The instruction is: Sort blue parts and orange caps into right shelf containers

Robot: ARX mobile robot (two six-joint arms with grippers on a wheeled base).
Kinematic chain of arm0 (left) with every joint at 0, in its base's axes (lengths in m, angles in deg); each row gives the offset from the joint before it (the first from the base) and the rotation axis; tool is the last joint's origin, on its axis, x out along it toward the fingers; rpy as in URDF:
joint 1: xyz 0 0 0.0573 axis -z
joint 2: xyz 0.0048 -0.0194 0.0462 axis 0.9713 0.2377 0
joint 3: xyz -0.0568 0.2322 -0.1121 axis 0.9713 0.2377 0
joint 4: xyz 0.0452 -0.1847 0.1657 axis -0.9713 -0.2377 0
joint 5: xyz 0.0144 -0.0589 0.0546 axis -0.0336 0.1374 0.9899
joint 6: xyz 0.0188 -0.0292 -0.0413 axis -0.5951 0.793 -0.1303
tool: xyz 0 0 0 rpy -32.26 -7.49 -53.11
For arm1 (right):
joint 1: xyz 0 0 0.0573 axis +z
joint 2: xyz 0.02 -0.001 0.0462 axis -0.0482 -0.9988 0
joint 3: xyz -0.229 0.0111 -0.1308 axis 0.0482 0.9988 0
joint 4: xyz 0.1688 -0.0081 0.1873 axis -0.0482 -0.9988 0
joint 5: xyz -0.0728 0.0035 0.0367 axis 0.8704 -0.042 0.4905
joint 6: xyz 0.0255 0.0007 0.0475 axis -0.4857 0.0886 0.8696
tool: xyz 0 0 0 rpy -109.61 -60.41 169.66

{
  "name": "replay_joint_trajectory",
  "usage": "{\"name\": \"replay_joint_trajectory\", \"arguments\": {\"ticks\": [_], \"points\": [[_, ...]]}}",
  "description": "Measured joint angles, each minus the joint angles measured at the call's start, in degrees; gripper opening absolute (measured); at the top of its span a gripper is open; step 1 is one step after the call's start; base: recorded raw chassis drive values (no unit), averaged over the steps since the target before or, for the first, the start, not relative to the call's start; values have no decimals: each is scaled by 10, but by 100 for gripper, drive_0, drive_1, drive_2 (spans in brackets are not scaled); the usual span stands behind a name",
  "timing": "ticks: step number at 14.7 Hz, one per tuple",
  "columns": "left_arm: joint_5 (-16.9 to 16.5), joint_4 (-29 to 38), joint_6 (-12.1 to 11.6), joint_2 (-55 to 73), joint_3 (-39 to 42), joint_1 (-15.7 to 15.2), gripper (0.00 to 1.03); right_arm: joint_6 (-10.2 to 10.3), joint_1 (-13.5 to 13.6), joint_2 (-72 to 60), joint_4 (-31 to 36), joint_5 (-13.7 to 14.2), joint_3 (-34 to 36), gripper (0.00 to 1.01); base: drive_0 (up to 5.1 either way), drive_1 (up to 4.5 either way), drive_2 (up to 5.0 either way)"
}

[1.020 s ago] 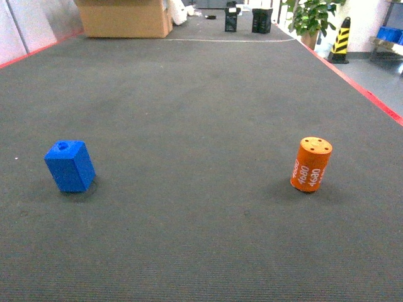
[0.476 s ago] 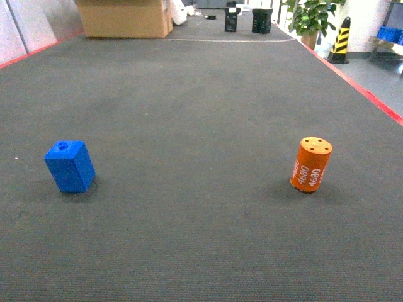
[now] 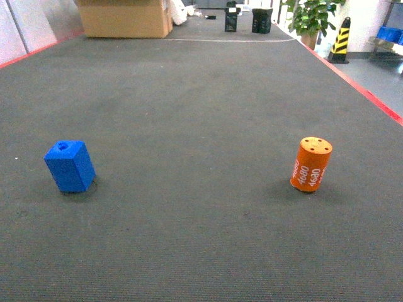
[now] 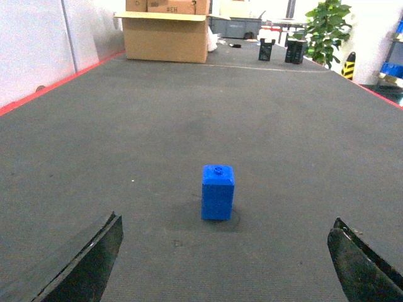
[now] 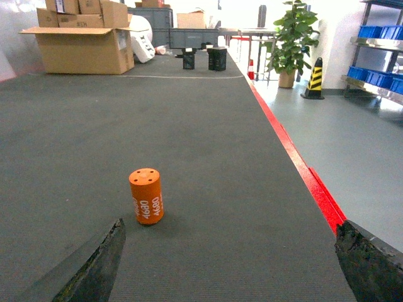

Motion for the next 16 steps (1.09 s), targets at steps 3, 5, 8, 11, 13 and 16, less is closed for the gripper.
{"name": "replay_joint_trajectory", "arguments": {"ticks": [3, 5, 8, 11, 13, 16], "points": [[0, 0, 0, 0, 0, 0, 98, 0, 0, 0, 0, 0, 0, 98, 0, 0, 0], [0, 0, 0, 0, 0, 0, 98, 0, 0, 0, 0, 0, 0, 98, 0, 0, 0], [0, 0, 0, 0, 0, 0, 98, 0, 0, 0, 0, 0, 0, 98, 0, 0, 0], [0, 0, 0, 0, 0, 0, 98, 0, 0, 0, 0, 0, 0, 98, 0, 0, 0], [0, 0, 0, 0, 0, 0, 98, 0, 0, 0, 0, 0, 0, 98, 0, 0, 0], [0, 0, 0, 0, 0, 0, 98, 0, 0, 0, 0, 0, 0, 98, 0, 0, 0]]}}
